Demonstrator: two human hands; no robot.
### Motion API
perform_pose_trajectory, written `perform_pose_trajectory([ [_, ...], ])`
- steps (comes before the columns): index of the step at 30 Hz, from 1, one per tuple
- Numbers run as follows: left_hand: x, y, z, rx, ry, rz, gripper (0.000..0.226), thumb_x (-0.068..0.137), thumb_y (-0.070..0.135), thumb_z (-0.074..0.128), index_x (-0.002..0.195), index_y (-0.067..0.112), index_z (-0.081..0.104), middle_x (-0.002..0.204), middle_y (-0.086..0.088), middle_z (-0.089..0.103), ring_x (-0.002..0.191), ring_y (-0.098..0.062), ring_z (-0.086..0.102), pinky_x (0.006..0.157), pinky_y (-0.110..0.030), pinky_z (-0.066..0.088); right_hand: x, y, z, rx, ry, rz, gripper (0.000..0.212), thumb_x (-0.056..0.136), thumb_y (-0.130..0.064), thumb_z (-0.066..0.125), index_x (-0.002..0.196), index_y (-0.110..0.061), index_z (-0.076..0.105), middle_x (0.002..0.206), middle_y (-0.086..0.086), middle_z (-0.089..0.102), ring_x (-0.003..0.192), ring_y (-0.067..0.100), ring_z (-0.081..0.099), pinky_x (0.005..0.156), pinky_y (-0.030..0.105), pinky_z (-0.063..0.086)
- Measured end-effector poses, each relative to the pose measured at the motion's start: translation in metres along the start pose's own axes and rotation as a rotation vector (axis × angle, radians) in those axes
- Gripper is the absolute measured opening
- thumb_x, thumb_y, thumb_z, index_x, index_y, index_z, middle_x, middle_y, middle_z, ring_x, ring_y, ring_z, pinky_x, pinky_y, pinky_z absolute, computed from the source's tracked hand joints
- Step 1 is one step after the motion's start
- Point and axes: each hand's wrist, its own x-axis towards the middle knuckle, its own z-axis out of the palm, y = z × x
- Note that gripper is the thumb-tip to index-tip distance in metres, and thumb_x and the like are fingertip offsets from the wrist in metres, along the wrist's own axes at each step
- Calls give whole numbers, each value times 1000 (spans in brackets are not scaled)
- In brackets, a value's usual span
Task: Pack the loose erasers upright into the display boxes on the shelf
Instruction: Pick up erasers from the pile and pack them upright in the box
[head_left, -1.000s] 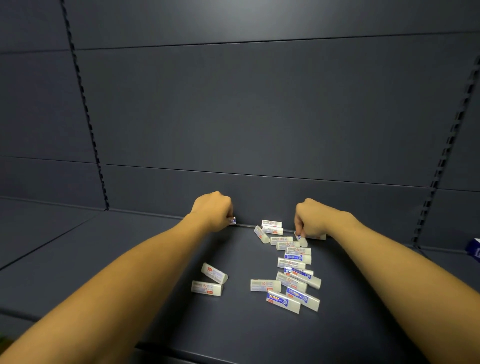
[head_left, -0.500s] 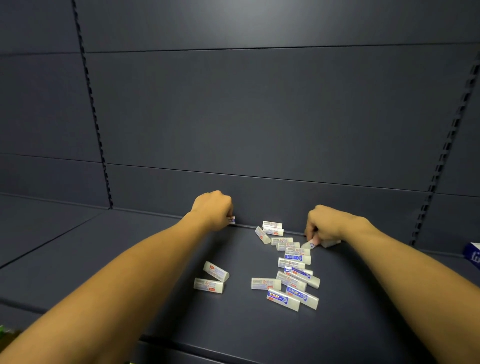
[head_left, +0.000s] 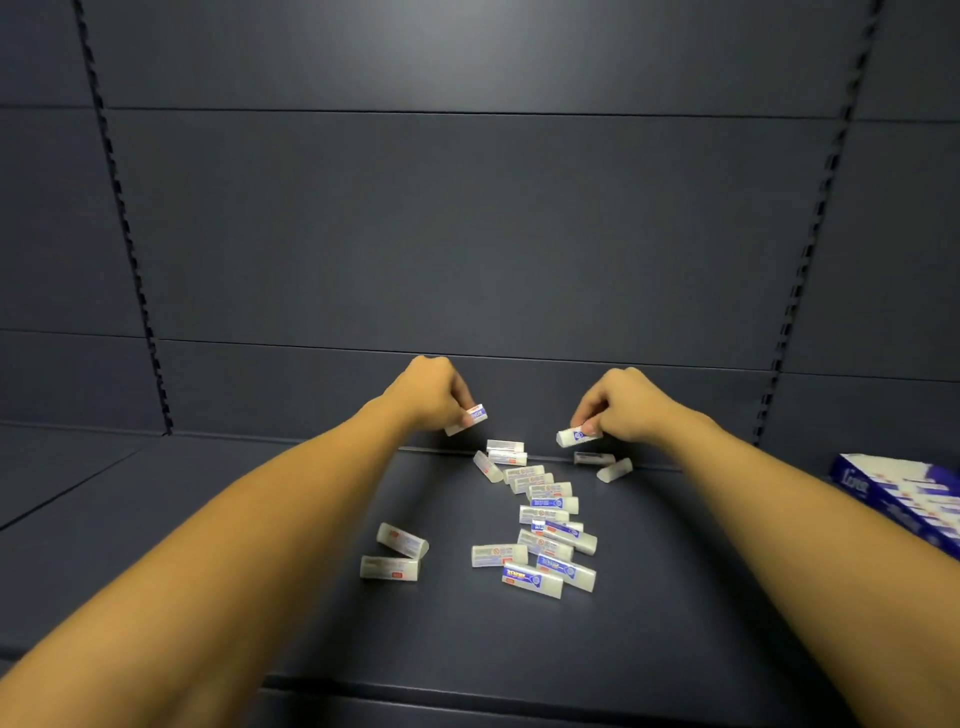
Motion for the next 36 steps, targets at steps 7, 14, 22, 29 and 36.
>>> perform_pose_trajectory([
  [7, 2, 39, 21, -42, -69, 127, 12, 79, 24, 84, 91, 25, 82, 88, 7, 75, 87, -10, 66, 80, -27, 52, -52, 11, 1, -82, -20, 138, 22, 75, 2, 70, 68, -18, 77, 70, -7, 73, 73, 5, 67, 73, 23, 53],
  [14, -11, 62, 55, -11, -140, 246, 10, 80, 22, 83, 90, 23, 81, 91, 6, 76, 87, -12, 68, 86, -37, 58, -116, 47, 16, -77, -46, 349, 31, 75, 5, 64, 65, -21, 77, 68, -11, 74, 74, 4, 70, 81, 27, 59],
  [22, -21, 80, 64, 58, -144, 254, 7, 84, 22, 80, 91, 22, 78, 91, 4, 72, 85, -16, 67, 83, -41, 60, -132, 43, 31, 54, 2, 402, 29, 85, -46, 76, 79, -18, 79, 83, 1, 73, 80, 14, 66, 76, 33, 56],
  [29, -26, 84, 59, 92, -119, 235, 8, 85, 23, 79, 92, 22, 77, 95, 2, 73, 84, -16, 67, 81, -39, 61, -123, 22, 29, -101, -79, 386, 18, 74, -31, 86, 77, -16, 75, 81, 2, 68, 80, 22, 68, 79, 39, 60],
  [36, -28, 117, 57, 105, -107, 245, 10, 85, 20, 77, 95, 19, 78, 94, 3, 73, 83, -16, 67, 78, -35, 60, -134, 36, -6, -32, 76, 388, 18, 76, -34, 85, 88, -22, 79, 95, 3, 71, 87, 20, 67, 84, 43, 58],
])
